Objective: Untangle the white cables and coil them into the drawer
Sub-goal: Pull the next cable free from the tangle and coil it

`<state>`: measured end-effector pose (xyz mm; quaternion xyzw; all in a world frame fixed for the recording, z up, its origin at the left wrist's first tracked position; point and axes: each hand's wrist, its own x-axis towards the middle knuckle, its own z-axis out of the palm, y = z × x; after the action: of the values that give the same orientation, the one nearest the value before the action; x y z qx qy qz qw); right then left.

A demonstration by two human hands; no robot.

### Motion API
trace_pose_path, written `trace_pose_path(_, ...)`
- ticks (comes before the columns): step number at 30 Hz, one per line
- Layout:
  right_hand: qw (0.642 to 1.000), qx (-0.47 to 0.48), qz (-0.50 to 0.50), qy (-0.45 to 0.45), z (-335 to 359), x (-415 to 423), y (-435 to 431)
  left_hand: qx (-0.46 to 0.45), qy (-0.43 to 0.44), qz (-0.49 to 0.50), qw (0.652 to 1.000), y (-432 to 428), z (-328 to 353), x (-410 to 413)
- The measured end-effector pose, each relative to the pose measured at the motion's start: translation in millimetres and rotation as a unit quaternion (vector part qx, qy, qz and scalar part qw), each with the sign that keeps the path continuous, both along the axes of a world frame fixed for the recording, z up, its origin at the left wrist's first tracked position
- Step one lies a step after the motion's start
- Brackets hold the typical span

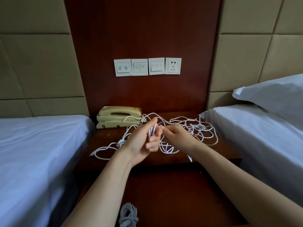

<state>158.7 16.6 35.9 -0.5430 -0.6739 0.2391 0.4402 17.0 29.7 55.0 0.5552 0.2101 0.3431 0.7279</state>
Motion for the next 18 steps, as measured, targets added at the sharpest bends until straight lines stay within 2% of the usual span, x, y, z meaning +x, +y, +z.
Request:
trace_pose_path(4,0.987,-0.050,0.037,-0.150,-7.1,-9.2,-5.7,-0.056,-0.076,0.013,0.995,2.5,0.6,-1.1)
trace_pose_path(7,0.957,-0.035,0.067,-0.281,-13.1,-18.4,-8.9,-0.083,-0.114,0.055,0.988,6.8,0.1,-1.5)
trace_pose_path(10,0.930,-0.012,0.069,-0.360,-8.4,-26.4,-14.8,-0.096,-0.119,0.116,0.981,14.7,-3.3,-2.9)
trace_pose_path(14,0.919,0.038,0.026,-0.391,5.4,-28.5,-22.4,-0.076,-0.062,0.193,0.976,21.0,-6.9,-0.4)
trace_pose_path(18,0.935,0.063,0.020,-0.349,16.5,-20.0,-25.3,-0.033,-0.031,0.241,0.969,23.2,-6.1,1.5)
